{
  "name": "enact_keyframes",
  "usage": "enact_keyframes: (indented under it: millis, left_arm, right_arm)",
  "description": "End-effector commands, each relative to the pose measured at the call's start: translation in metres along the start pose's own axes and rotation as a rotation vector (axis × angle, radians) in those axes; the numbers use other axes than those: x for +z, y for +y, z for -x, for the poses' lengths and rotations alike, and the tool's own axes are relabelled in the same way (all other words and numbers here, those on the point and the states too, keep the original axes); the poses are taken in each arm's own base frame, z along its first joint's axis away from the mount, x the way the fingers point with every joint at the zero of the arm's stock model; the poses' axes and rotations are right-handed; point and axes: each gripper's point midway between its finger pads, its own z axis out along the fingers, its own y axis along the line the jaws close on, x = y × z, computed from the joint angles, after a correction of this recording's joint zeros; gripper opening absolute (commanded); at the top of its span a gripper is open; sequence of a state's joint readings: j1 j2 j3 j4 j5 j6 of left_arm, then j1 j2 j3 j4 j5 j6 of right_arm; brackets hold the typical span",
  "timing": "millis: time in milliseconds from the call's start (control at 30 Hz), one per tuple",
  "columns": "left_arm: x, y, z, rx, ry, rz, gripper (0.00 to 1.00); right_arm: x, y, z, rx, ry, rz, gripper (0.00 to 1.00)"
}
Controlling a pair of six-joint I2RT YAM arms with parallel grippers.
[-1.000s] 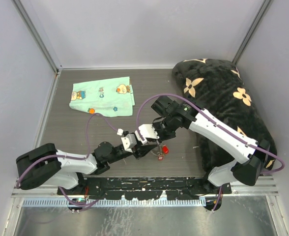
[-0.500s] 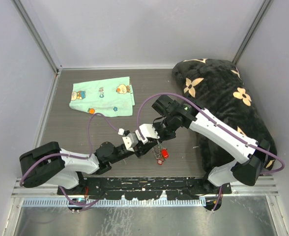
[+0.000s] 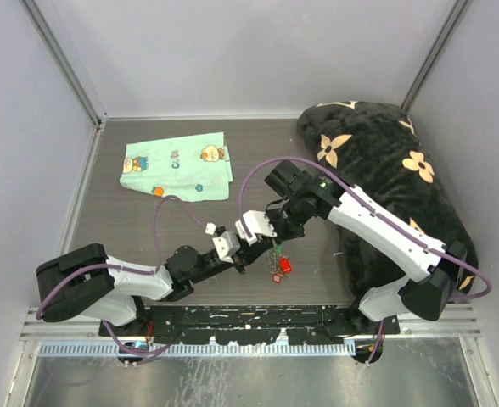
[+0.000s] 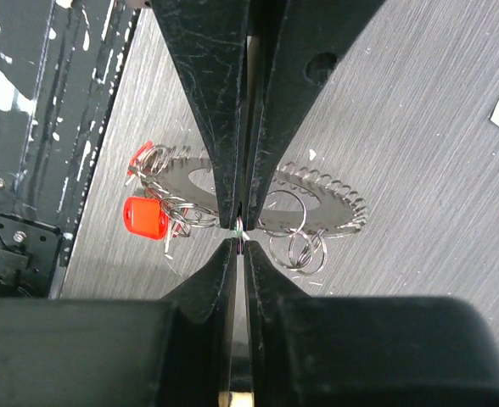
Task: Remove the keys from the keyring
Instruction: Remove the key from the keyring.
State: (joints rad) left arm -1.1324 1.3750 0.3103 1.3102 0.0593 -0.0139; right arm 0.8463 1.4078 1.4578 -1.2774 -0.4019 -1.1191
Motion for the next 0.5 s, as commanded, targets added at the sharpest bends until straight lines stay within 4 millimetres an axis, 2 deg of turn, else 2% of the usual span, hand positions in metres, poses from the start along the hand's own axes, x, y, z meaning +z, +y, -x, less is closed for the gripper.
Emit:
enact_keyframes:
  millis: [0,133,200,233,467]
  left_arm:
    - [0.003,0.004,0.03,0.013,-0.103,0.022,0.0]
    - [-0.005,0.002,0.04,0.02,-0.129,0.014,0.0]
    - [-0.009,0.001,0.043,0.025,-0.139,0.009,0.0]
    - [-0.012,0.0,0.055,0.029,-0.171,0.004,0.0]
    - [-0.021,-0.008,0.087,0.024,-0.268,-0.038,0.0]
  right_arm:
    - [-0.022,-0.006,0.017,0.01,-0.133,-0.057,0.21]
    - [-0.041,-0.013,0.011,0.089,-0.285,-0.091,0.45]
    - [-0.051,-0.011,0.014,0.104,-0.398,-0.098,0.52]
    - [-0.055,-0.012,0.012,0.12,-0.439,-0.106,0.54]
    - [-0.058,0.0,0.028,0.167,-0.733,-0.05,0.57]
